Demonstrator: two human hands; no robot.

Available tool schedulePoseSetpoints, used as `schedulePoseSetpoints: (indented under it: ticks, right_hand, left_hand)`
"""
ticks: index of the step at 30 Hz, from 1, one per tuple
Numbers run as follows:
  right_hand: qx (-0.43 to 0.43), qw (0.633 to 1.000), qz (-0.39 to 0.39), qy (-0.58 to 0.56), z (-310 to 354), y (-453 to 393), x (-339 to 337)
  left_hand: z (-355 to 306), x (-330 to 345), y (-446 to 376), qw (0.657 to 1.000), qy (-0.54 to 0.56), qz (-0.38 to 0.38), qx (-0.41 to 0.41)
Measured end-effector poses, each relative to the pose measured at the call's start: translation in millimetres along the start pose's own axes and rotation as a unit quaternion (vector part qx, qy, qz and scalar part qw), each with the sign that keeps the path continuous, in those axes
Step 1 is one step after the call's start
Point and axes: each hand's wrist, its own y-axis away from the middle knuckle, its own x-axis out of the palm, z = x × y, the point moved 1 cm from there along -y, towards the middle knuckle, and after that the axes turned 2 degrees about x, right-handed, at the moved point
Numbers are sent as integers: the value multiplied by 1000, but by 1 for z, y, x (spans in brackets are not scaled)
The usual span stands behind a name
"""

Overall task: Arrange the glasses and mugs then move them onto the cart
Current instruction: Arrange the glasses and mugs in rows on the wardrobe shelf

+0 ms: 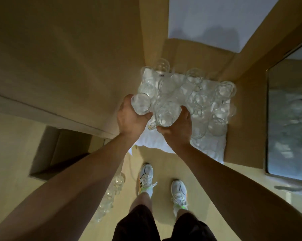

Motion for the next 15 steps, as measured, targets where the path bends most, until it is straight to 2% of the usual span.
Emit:
schedulePoseSetpoints:
  ticks: [10, 15]
  right_hand:
    - [-105, 992, -47, -51, 99, 1, -137]
    - [-162, 977, -76, -116, 146, 16, -191]
  left_hand:
    - [-155, -94, 35, 988, 79, -124, 42]
    - [-214, -138, 71, 979, 81, -172, 69]
